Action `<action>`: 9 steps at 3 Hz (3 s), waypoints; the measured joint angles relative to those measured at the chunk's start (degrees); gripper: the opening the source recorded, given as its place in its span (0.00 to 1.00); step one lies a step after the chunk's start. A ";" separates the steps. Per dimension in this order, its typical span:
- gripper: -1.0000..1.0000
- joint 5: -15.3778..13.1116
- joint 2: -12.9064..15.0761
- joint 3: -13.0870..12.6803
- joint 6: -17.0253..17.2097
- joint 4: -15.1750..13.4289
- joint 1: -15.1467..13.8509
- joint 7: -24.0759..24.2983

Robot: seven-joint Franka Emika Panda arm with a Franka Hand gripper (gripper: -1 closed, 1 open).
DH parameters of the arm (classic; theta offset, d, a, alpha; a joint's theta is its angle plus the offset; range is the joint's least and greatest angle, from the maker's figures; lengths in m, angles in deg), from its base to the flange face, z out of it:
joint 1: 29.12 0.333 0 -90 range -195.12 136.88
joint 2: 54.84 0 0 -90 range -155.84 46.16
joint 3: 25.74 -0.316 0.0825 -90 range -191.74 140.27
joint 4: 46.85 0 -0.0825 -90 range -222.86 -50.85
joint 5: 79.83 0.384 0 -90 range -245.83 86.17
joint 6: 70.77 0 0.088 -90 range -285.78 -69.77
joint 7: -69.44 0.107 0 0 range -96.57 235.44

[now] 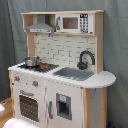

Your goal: Play with the kitchen

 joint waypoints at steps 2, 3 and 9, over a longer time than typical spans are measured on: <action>1.00 -0.07 -0.30 -1.17 -1.84 0.09 -2.62 11.25; 1.00 -0.08 -0.30 -1.27 -3.58 0.34 -4.24 16.64; 1.00 -0.09 -0.52 -3.46 -15.11 6.00 -18.70 51.97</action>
